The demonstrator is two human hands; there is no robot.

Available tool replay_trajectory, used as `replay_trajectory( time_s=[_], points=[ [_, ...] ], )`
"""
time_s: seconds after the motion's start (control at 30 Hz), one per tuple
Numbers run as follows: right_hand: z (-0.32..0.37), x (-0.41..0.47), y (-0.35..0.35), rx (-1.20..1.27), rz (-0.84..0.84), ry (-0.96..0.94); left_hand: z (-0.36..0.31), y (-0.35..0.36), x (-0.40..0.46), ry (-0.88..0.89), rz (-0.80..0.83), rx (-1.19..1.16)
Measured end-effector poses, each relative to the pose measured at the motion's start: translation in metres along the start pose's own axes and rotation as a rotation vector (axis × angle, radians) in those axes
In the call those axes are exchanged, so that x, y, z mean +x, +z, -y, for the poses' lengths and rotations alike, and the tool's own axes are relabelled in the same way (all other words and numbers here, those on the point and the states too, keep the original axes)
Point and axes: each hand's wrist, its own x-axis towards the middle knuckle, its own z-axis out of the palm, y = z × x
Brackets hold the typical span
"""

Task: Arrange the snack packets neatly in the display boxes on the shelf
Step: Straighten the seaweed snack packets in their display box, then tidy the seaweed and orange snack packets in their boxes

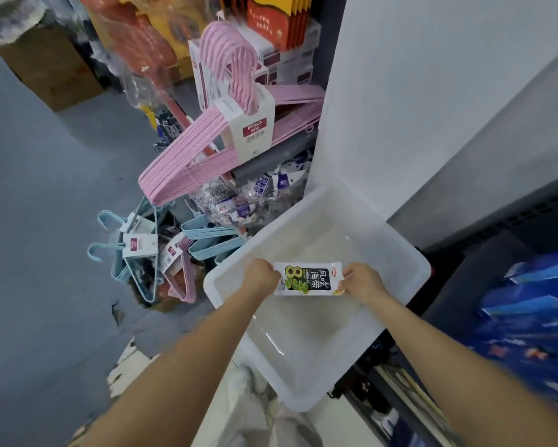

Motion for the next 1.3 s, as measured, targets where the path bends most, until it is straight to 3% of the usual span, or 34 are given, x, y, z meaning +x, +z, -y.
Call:
replay_trajectory(
  time_s=[0.17, 0.3, 0.67, 1.0, 1.3],
  points=[
    [-0.005, 0.01, 0.013, -0.13, 0.091, 0.019, 0.011, 0.011, 0.008, 0.013, 0.042, 0.188],
    [-0.006, 0.009, 0.01, -0.184, 0.046, -0.012, 0.015, 0.007, 0.002, 0.072, 0.027, 0.296],
    [0.005, -0.029, -0.008, -0.222, 0.005, -0.274, -0.003, -0.017, -0.053, 0.255, -0.069, 0.716],
    [0.005, -0.09, -0.032, -0.196, -0.069, -0.347, -0.012, -0.022, -0.104, 0.368, -0.085, 0.568],
    [-0.028, -0.205, -0.058, -0.001, -0.373, -0.409, -0.029, -0.015, -0.191, 0.708, -0.211, 0.375]
  ],
)
